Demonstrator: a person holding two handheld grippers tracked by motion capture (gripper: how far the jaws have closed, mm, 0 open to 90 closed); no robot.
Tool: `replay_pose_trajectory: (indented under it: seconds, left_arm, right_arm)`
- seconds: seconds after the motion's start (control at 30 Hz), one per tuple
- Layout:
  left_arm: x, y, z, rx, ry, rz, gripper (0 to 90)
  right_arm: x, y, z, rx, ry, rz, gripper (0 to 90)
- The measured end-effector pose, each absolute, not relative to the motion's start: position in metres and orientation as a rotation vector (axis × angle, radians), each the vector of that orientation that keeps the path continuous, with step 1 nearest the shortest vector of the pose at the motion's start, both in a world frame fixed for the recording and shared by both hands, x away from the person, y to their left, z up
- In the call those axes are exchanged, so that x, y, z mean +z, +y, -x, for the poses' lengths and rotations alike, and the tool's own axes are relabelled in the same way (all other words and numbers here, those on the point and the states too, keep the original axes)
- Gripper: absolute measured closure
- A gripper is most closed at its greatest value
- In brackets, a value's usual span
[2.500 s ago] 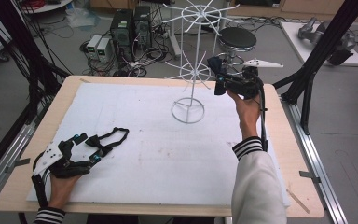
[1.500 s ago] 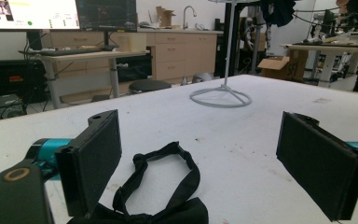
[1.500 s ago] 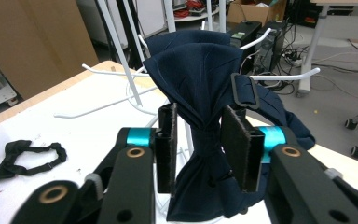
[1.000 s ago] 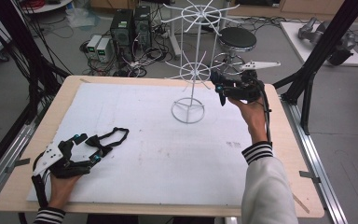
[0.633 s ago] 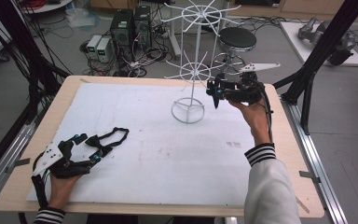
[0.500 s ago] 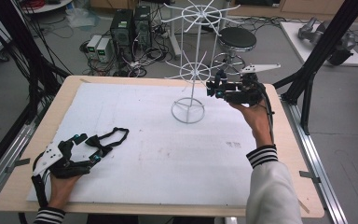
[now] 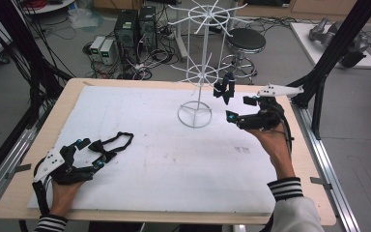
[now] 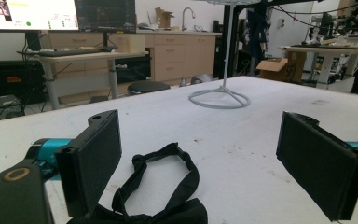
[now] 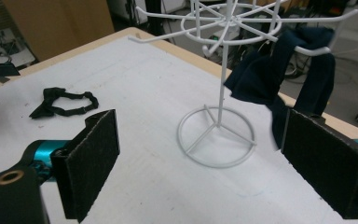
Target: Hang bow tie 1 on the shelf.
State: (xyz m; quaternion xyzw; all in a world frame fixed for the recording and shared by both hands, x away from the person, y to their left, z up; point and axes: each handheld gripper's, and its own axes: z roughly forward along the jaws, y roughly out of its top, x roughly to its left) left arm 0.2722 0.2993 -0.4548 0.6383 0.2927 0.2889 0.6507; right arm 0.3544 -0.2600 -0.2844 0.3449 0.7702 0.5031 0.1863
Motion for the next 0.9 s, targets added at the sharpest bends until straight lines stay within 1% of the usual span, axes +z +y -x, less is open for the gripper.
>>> replay_pose_trajectory:
  seconds: [0.1, 0.37, 0.9]
  left_arm:
    - [-0.455, 0.299, -0.272, 0.655, 0.667, -1.449, 14.3]
    - [-0.455, 0.299, -0.272, 0.655, 0.668, -1.451, 14.3]
    - [-0.455, 0.298, -0.272, 0.661, 0.669, -1.454, 14.3]
  right_arm:
    - [-0.294, -0.266, -0.341, 1.438, 2.143, -0.959, 10.7]
    - [-0.314, -0.27, -0.32, 1.463, 2.103, -0.938, 10.7]
    - [-0.354, -0.269, -0.3, 1.556, 1.967, -0.96, 10.7]
